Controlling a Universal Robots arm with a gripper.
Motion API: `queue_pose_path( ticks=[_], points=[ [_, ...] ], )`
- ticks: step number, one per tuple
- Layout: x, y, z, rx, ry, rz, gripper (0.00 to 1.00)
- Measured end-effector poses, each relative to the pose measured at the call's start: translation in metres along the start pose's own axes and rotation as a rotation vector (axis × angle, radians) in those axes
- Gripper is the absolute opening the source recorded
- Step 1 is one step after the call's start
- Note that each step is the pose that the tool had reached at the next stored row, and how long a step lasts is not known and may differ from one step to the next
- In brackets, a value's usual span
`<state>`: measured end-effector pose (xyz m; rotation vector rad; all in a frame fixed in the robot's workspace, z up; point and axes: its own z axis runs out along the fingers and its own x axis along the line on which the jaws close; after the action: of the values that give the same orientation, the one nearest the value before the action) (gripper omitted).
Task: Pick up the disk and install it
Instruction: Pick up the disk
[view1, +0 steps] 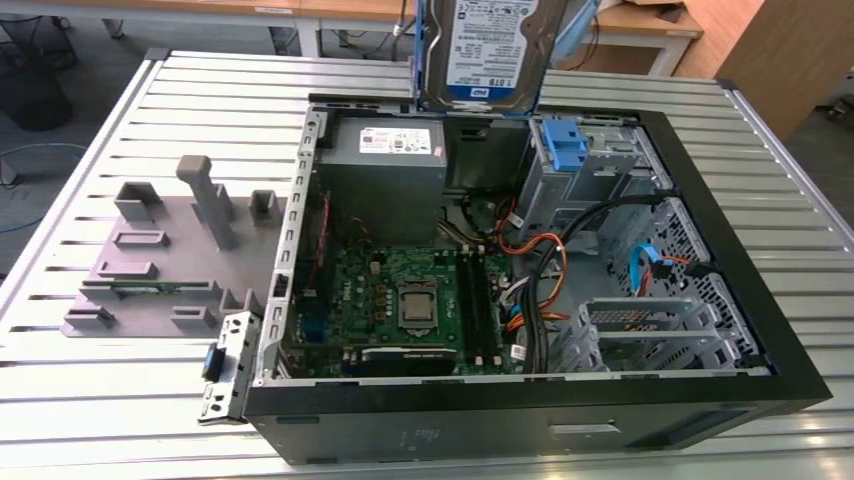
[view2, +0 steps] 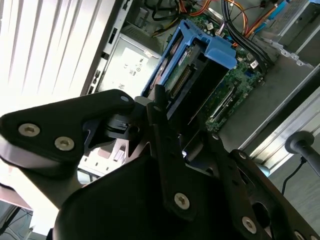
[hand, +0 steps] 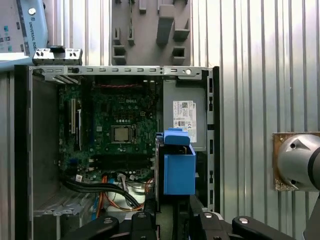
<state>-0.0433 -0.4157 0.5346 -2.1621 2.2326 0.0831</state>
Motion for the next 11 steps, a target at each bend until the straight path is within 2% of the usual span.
queue_pose_path(
  ticks=[3,11],
  points=[
    [0.0108,-0.0013,0.0027,0.0001,-0.0002,0.0,0.35],
    [0.032,-0.0033,0.0091,0.0,-0.0003,0.0,0.35]
  ],
)
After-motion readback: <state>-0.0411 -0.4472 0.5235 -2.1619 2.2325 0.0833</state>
